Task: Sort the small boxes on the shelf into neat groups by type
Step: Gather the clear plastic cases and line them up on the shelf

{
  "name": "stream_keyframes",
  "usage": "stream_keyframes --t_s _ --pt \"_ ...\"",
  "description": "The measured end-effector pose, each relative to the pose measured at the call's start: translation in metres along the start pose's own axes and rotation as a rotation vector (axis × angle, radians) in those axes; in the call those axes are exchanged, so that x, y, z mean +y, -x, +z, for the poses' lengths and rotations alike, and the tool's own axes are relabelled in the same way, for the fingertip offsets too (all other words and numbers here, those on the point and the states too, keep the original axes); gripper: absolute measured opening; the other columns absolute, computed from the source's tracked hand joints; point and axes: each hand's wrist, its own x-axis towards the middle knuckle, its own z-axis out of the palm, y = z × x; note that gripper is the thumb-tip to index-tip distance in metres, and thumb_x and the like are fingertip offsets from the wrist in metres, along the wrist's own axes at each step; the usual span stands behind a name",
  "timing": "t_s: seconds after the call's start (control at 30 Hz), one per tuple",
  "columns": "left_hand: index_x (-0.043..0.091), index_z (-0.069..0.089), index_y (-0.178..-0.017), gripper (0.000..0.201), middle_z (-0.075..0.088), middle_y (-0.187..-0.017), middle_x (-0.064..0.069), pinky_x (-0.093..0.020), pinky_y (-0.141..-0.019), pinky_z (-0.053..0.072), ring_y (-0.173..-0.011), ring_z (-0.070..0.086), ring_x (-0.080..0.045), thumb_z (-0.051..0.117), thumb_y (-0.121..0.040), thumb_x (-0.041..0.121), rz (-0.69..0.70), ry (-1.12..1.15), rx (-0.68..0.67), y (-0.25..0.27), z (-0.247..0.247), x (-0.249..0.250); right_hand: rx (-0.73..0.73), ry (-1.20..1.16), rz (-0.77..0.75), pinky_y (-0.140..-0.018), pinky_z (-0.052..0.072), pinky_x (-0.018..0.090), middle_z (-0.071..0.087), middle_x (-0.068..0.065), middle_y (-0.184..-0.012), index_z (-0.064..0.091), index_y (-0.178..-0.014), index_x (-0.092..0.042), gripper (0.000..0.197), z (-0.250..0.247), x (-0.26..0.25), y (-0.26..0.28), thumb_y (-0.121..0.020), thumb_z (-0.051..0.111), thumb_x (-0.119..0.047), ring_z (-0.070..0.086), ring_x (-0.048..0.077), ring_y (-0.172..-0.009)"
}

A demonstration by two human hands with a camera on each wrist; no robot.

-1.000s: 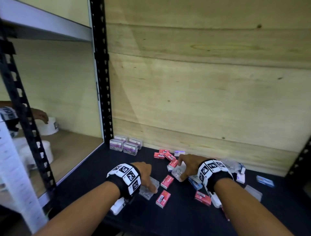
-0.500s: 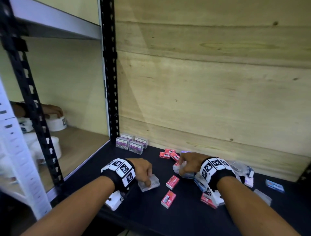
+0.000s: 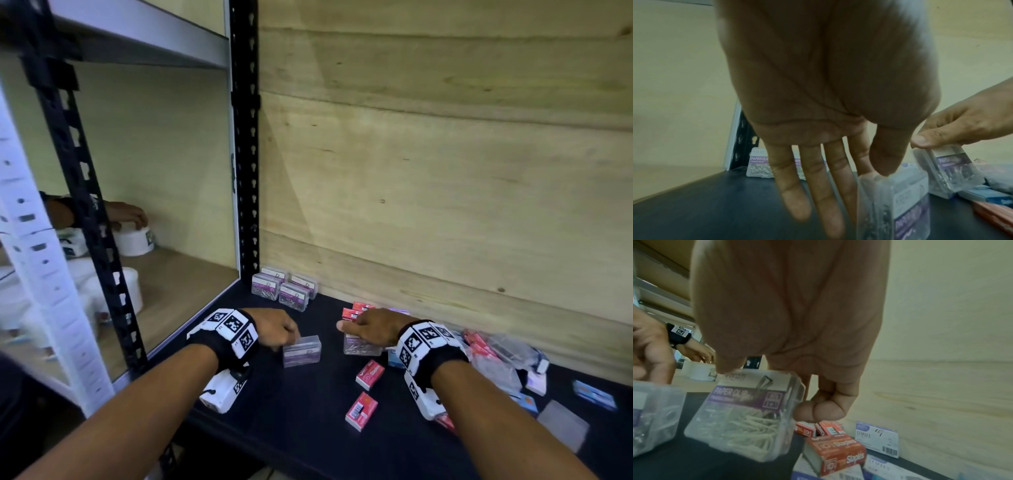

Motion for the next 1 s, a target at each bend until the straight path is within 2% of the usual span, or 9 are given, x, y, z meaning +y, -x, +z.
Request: stream_keyframes --t_s 0.13,0.23,0.33,0.4,0.47,0.57,0.77,0.93,1.0 --pt "0.024 0.068 -0.112 0.026 0.067 -0.082 0.003 -0.025 -0.084 0.046 -0.077 0.062 -0.01 0.048 -0.097 0.028 0.007 0.056 0.024 -0.004 0.004 -0.006 0.009 0.005 -0.045 -0.098 0.045 0.039 0.067 0.014 -0.109 0.066 -0.102 -0.006 0.082 0.006 -0.001 -0.01 -0.092 0.024 -0.075 0.062 0.027 -0.097" --pt "0.021 0.067 -0.114 0.027 0.067 -0.084 0.001 -0.025 -0.086 0.045 -0.079 0.062 -0.011 0.045 -0.099 0.03 0.006 0.067 0.042 -0.006 0.004 -0.008 0.032 -0.008 -0.076 -0.088 0.045 0.034 0.058 0.007 -0.082 0.058 -0.082 -0.008 0.07 0.009 -0.001 -0.014 -0.095 0.027 -0.07 0.055 0.023 -0.079" --pt "0.027 0.068 -0.11 0.035 0.069 -0.082 0.004 -0.028 -0.089 0.047 -0.081 0.064 -0.011 0.049 -0.095 0.051 0.005 0.049 0.083 -0.007 0.004 -0.01 0.048 -0.006 -0.096 -0.079 0.04 0.029 0.049 -0.001 -0.071 0.051 -0.074 -0.014 0.059 0.01 -0.001 -0.017 -0.098 0.031 -0.064 0.05 0.019 -0.074" --pt "0.028 0.067 -0.109 0.037 0.069 -0.089 0.009 -0.025 -0.087 0.049 -0.083 0.063 -0.008 0.059 -0.087 0.056 0.024 0.051 0.103 -0.008 0.004 -0.012 0.044 0.011 -0.103 -0.078 0.04 0.029 0.051 0.0 -0.072 0.052 -0.075 -0.014 0.058 0.01 0.0 -0.019 -0.099 0.032 -0.062 0.051 0.019 -0.074" --pt "0.026 0.063 -0.114 0.041 0.068 -0.096 0.013 -0.02 -0.083 0.048 -0.083 0.062 -0.004 0.069 -0.082 0.051 0.051 0.065 0.109 -0.007 0.004 -0.013 0.035 0.029 -0.109 -0.079 0.042 0.03 0.055 0.005 -0.08 0.056 -0.083 -0.01 0.058 0.009 0.001 -0.021 -0.099 0.032 -0.06 0.053 0.021 -0.078" --pt "0.023 0.06 -0.117 0.045 0.069 -0.096 0.012 -0.017 -0.078 0.048 -0.076 0.06 0.0 0.077 -0.079 0.042 0.092 0.094 0.134 -0.009 0.003 -0.013 0.024 0.035 -0.117 -0.076 0.039 0.028 0.055 0.007 -0.085 0.056 -0.09 -0.009 0.056 0.009 0.001 -0.021 -0.1 0.033 -0.058 0.053 0.021 -0.081" --pt "0.02 0.067 -0.107 0.032 0.069 -0.092 0.009 -0.02 -0.076 0.051 -0.073 0.061 -0.003 0.079 -0.079 0.03 0.115 0.053 0.172 -0.011 -0.003 -0.017 0.035 0.025 -0.15 -0.077 0.036 0.027 0.057 0.003 -0.095 0.055 -0.097 -0.015 0.047 0.013 -0.004 -0.027 -0.1 0.033 -0.056 0.052 0.019 -0.085" --pt "0.019 0.067 -0.108 0.029 0.068 -0.099 0.003 -0.02 -0.075 0.051 -0.075 0.059 -0.005 0.078 -0.08 0.022 0.099 -0.03 0.195 -0.007 -0.012 -0.029 0.056 0.04 -0.185 -0.081 0.042 0.03 0.06 0.001 -0.1 0.059 -0.108 -0.017 0.05 0.016 -0.006 -0.036 -0.099 0.033 -0.059 0.056 0.02 -0.092" --pt "0.019 0.067 -0.109 0.029 0.068 -0.101 0.003 -0.018 -0.074 0.049 -0.078 0.059 -0.006 0.077 -0.082 0.022 0.084 -0.055 0.208 -0.004 -0.017 -0.033 0.053 0.028 -0.181 -0.081 0.042 0.03 0.061 -0.001 -0.102 0.056 -0.109 -0.021 0.043 0.016 -0.005 -0.036 -0.098 0.037 -0.059 0.057 0.019 -0.094"
